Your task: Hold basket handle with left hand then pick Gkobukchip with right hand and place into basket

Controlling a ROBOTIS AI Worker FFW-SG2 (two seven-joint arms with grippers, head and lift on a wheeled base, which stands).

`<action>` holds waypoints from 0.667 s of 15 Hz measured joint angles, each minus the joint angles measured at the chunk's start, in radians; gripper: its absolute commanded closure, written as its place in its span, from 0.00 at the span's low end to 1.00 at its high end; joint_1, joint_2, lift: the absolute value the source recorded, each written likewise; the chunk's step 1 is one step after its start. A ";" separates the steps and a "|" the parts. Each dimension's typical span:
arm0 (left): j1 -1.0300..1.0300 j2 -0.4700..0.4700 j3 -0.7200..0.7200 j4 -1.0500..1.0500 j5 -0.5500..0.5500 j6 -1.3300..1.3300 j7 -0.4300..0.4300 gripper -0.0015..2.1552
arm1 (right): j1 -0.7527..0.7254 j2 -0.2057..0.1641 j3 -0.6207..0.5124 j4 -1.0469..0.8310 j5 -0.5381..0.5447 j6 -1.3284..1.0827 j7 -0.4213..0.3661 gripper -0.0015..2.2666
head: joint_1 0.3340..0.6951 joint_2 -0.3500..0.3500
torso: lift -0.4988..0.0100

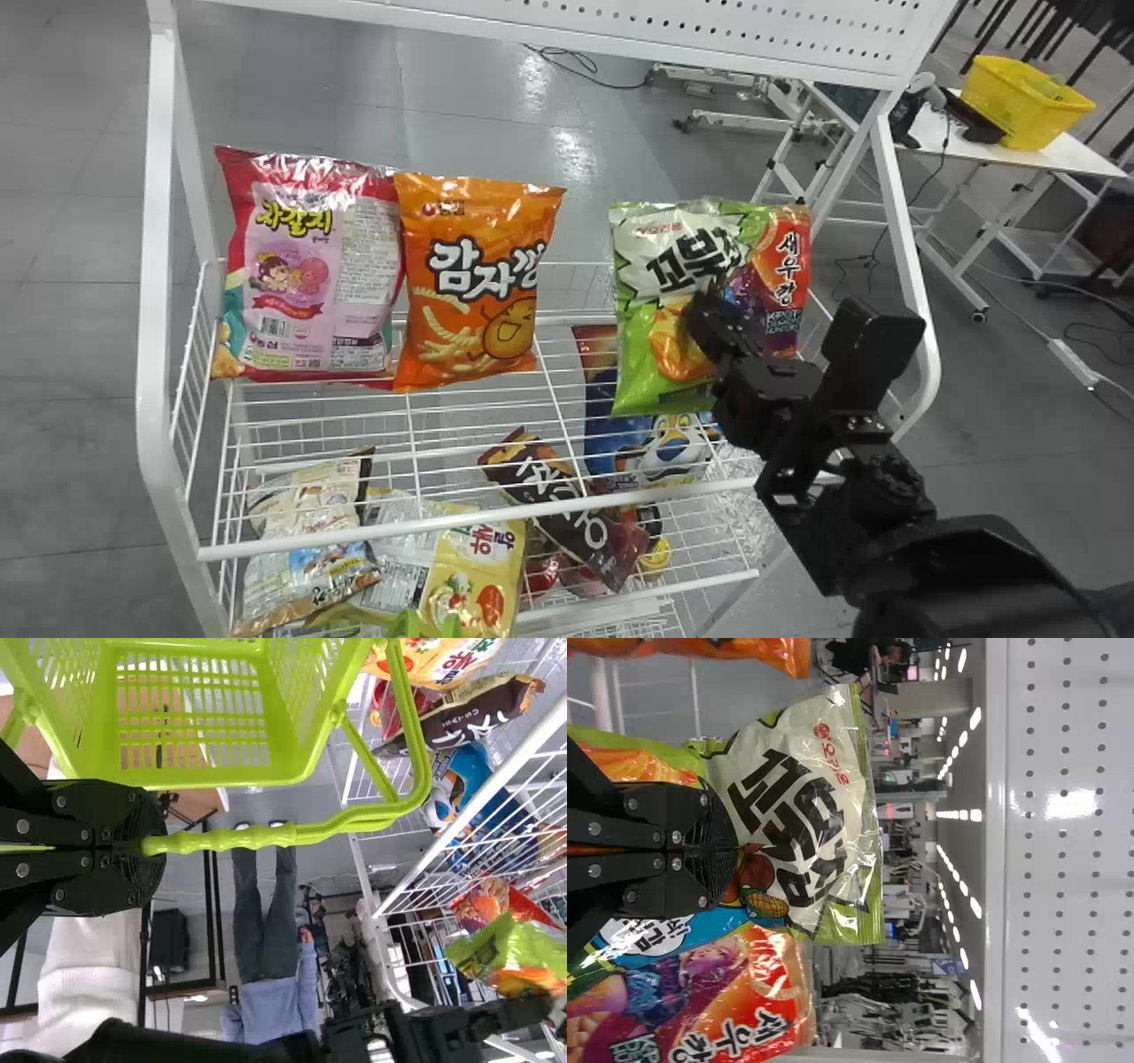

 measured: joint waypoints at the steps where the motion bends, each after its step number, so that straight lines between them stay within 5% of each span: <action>1: 0.000 0.000 -0.002 -0.006 0.000 0.000 0.005 0.98 | 0.024 -0.002 -0.020 -0.045 -0.028 0.070 0.019 0.66 | 1.00 0.00 | 0.92; 10: 0.018 0.000 -0.022 -0.063 0.006 0.000 0.022 0.98 | 0.217 0.002 -0.285 -0.363 -0.360 0.621 0.193 0.66 | 1.00 0.00 | 0.92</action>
